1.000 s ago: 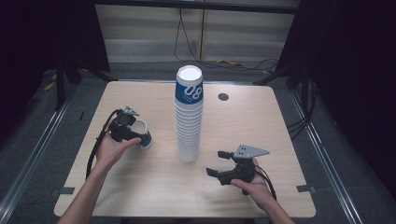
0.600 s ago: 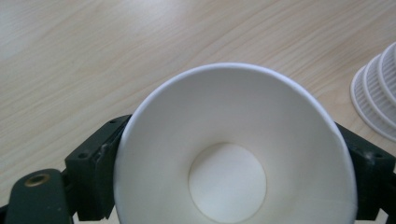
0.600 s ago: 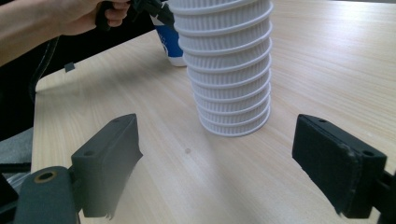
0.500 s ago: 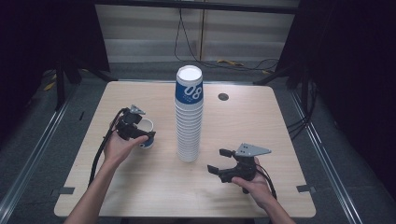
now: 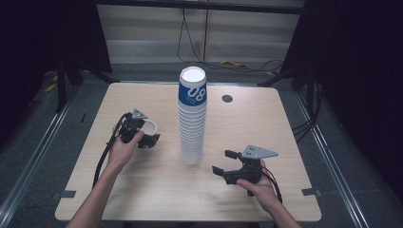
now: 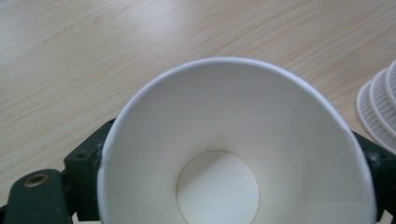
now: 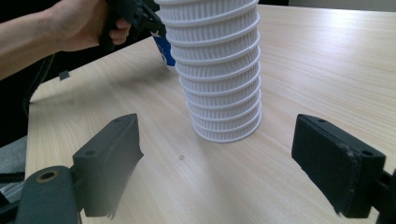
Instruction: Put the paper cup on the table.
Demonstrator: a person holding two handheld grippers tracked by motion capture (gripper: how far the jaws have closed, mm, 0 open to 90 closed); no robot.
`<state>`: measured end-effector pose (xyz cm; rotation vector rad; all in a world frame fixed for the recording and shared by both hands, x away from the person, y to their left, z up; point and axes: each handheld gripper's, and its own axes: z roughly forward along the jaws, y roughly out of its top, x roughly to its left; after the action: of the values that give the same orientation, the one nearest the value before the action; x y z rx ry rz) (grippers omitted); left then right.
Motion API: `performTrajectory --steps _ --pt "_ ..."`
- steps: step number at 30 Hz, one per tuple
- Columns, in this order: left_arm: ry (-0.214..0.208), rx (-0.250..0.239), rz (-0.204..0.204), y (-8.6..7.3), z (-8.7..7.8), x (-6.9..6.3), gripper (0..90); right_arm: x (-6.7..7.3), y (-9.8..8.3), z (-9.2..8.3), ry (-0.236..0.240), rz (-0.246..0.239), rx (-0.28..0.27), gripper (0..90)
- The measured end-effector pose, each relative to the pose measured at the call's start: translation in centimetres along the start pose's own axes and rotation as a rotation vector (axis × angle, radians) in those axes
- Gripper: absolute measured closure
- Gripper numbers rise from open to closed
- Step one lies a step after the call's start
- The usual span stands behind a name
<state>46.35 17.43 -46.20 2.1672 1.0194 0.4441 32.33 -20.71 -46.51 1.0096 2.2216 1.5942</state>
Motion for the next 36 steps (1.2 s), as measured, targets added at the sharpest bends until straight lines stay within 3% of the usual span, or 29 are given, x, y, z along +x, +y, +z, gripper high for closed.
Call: performTrajectory --steps 5,7,9,12,14,17,23,26,30,32,33,36 --pt "0.009 -0.006 0.012 -0.7 0.3 -0.1 14.1 -0.1 0.1 -0.3 -0.007 0.012 -0.018 15.5" --pt "0.002 0.018 0.018 -0.9 0.4 0.0 15.6 -0.2 0.1 -0.3 -0.008 0.014 -0.02 15.5" --pt "0.029 0.028 0.039 -1.3 0.6 0.0 15.7 -0.1 0.1 -0.4 -0.009 0.012 -0.023 15.5" --pt "0.011 0.032 0.028 -1.7 0.6 0.2 15.9 0.0 0.2 -0.4 -0.012 0.004 -0.029 16.6" --pt "-0.008 0.001 -0.002 -2.0 0.3 0.4 15.9 0.0 0.2 -0.5 -0.012 0.002 -0.032 16.6" --pt "0.007 0.038 0.022 -2.5 0.3 0.4 15.9 0.0 0.2 -0.6 -0.017 0.006 -0.032 16.4" --pt "0.01 0.04 0.021 -3.2 -0.7 0.6 15.9 0.1 0.3 -0.8 -0.024 -0.001 -0.045 15.0" --pt "0.002 0.016 0.002 -3.7 -1.6 0.4 15.9 0.1 0.3 -1.0 -0.034 -0.006 -0.048 14.2" --pt "0.003 0.014 0.018 -4.7 -2.9 -0.1 16.0 0.0 0.3 -1.2 -0.045 -0.005 -0.052 14.1" --pt "-0.008 0.003 -0.002 -5.1 -3.6 -0.2 16.0 0.1 0.3 -1.3 -0.049 -0.006 -0.055 14.0" --pt "-0.013 -0.011 -0.027 -5.2 -3.9 -0.2 16.0 0.1 0.2 -1.3 -0.048 -0.007 -0.054 14.0" --pt "0.019 -0.07 -0.029 -5.2 -5.1 -1.0 16.0 0.1 0.2 -1.2 -0.044 -0.002 -0.048 14.0"
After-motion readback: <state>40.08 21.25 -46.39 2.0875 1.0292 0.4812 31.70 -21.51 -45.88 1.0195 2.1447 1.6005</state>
